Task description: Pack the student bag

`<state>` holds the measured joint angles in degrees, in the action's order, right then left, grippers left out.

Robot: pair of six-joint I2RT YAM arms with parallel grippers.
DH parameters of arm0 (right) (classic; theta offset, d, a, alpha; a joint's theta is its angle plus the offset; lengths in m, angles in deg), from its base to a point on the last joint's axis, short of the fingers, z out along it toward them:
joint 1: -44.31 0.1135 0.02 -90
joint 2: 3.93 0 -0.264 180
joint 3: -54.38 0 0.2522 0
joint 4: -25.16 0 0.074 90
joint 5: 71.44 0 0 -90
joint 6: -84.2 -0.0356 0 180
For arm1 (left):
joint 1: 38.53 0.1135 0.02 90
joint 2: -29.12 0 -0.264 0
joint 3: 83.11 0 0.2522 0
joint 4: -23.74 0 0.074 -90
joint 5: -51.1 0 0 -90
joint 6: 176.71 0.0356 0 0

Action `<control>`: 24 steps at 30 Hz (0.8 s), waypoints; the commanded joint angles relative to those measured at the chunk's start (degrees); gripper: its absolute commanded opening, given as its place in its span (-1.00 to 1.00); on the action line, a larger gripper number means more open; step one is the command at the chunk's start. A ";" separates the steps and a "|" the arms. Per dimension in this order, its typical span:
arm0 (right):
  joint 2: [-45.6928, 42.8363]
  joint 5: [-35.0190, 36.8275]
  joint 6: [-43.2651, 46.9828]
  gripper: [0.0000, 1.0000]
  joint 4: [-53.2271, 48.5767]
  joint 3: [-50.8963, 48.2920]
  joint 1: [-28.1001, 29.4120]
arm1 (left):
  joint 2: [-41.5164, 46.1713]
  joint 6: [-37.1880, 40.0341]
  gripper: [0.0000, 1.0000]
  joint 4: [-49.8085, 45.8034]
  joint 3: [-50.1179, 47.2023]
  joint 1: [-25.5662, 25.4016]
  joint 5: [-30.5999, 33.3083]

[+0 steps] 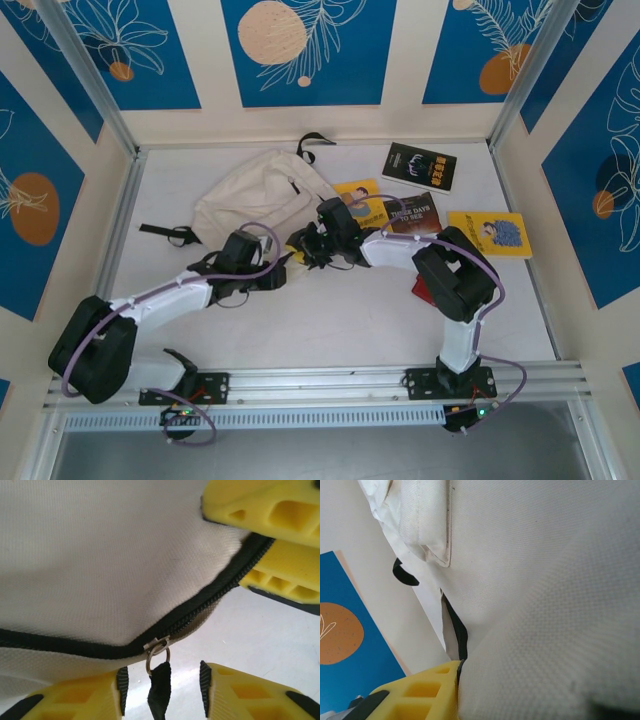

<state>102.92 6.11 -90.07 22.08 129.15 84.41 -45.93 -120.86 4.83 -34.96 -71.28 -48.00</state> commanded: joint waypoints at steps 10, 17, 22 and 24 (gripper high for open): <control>1.48 -0.96 -0.54 -0.50 -1.47 1.55 0.49 | 6.08 -4.11 -0.17 13.54 -9.14 0.24 2.36; 1.76 -1.26 -0.81 -0.54 -1.79 2.27 0.42 | 4.28 -2.95 -0.12 15.93 -10.74 -0.66 1.26; 1.70 -1.50 -1.21 -0.55 -1.63 2.18 0.40 | 2.07 -2.24 -0.21 17.98 -10.92 -1.02 0.95; 1.70 -1.53 -1.24 -0.56 -1.69 2.11 0.42 | 1.54 -2.65 -0.32 18.62 -11.10 -1.38 1.06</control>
<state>103.99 5.89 -90.29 21.62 130.07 84.47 -43.53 -124.18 20.65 -45.32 -72.05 -46.36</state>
